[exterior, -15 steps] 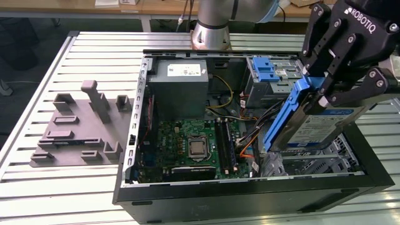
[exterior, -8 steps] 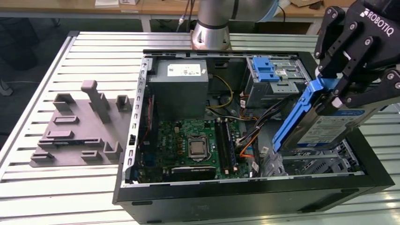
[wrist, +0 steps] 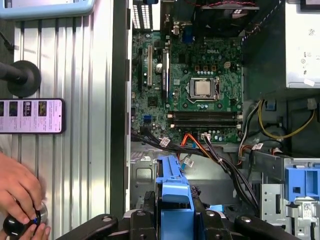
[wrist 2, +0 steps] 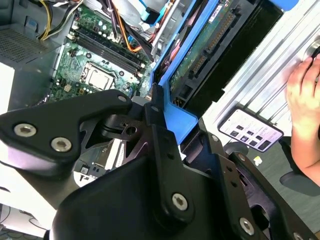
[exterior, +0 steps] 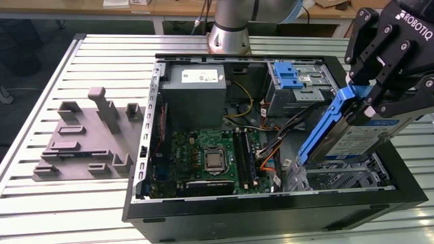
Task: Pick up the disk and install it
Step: 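Insert the disk into the insertion slot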
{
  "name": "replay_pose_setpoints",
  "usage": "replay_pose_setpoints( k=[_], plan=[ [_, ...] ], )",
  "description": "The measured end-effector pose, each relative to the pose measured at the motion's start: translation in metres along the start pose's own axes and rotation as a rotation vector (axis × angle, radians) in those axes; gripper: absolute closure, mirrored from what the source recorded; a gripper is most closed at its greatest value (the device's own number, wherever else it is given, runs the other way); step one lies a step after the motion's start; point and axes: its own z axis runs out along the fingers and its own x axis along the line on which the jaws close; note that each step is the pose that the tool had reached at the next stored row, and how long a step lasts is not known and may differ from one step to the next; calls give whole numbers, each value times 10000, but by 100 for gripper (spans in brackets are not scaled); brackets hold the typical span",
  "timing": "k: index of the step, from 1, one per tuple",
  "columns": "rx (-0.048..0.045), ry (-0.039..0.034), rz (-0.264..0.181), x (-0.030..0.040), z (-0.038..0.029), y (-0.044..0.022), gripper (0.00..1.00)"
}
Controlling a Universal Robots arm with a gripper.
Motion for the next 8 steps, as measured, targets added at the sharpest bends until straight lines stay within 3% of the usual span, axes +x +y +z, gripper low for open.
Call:
replay_pose_setpoints(
  k=[8],
  plan=[
    [0, -4, 0, -5, 37, -93, 64]
  ],
)
